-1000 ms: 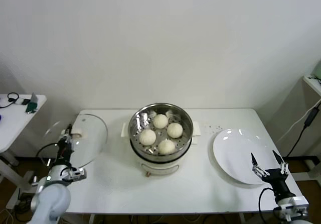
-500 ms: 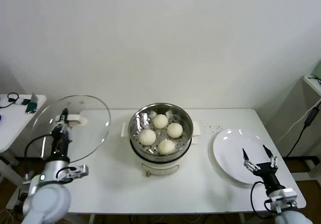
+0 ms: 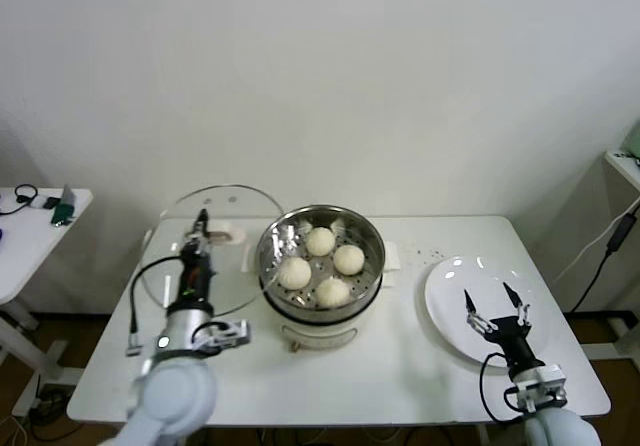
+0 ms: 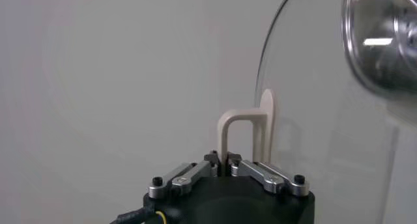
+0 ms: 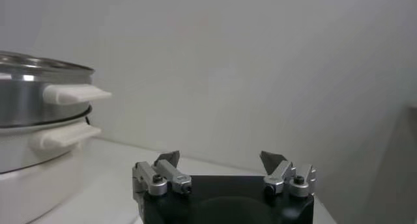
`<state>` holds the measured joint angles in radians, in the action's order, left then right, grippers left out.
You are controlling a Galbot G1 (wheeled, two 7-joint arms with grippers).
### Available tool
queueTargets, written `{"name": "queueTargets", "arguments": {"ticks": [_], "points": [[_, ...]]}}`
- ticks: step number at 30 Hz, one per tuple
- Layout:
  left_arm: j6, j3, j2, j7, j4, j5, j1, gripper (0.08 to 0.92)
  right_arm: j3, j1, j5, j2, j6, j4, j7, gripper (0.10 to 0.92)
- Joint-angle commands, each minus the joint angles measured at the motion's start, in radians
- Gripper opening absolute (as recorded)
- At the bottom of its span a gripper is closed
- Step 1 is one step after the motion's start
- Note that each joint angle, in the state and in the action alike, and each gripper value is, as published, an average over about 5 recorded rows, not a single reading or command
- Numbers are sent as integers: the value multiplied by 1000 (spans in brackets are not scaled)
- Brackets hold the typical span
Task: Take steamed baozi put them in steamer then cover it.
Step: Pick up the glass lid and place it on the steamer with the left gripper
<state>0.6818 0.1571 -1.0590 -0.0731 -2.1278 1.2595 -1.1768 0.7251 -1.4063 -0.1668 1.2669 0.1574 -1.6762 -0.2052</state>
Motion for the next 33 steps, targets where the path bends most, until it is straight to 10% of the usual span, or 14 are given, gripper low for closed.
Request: {"name": "queueTargets", "arguments": {"ticks": [1, 33], "points": [[88, -243, -147, -177, 67, 128, 218, 152, -10, 24, 22, 11, 11, 34, -4, 823], [93, -325, -396, -251, 404, 268, 321, 152, 51, 5, 39, 41, 30, 36, -4, 823]]}}
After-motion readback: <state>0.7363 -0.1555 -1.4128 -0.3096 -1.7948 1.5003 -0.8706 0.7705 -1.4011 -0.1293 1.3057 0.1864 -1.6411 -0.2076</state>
